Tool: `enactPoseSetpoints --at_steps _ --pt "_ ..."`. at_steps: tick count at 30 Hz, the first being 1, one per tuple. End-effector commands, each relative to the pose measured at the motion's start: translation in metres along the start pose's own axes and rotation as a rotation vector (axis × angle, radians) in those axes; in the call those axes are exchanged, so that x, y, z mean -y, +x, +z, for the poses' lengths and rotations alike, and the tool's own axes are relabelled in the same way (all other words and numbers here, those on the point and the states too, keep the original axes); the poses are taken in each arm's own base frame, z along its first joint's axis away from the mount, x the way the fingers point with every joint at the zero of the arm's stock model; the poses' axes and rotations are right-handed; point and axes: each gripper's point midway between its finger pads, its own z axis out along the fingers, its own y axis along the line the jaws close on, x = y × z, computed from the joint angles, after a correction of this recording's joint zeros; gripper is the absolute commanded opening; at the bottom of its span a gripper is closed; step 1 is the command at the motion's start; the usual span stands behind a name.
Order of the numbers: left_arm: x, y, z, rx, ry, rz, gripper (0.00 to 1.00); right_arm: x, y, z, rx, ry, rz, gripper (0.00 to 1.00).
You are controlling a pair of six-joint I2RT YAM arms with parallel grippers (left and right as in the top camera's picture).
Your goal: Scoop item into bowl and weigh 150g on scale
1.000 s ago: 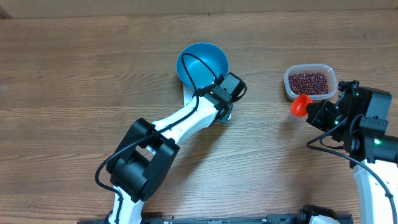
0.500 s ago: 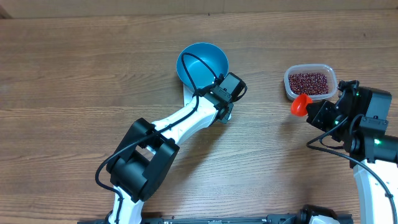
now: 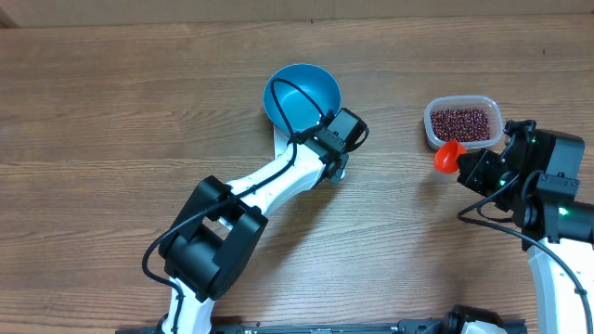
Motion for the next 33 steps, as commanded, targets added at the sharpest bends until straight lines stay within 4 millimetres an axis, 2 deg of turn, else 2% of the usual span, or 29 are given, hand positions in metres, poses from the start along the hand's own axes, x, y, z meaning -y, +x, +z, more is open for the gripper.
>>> enactPoseSetpoints --at_steps 1,33 --pt "0.0005 0.0098 0.01 -0.024 -0.017 0.006 0.04 -0.006 -0.0142 -0.0078 0.045 -0.008 -0.021 0.04" --pt "-0.0056 0.0185 0.0132 -0.046 -0.043 0.011 0.04 -0.005 -0.0128 -0.0077 0.039 -0.004 -0.037 0.04"
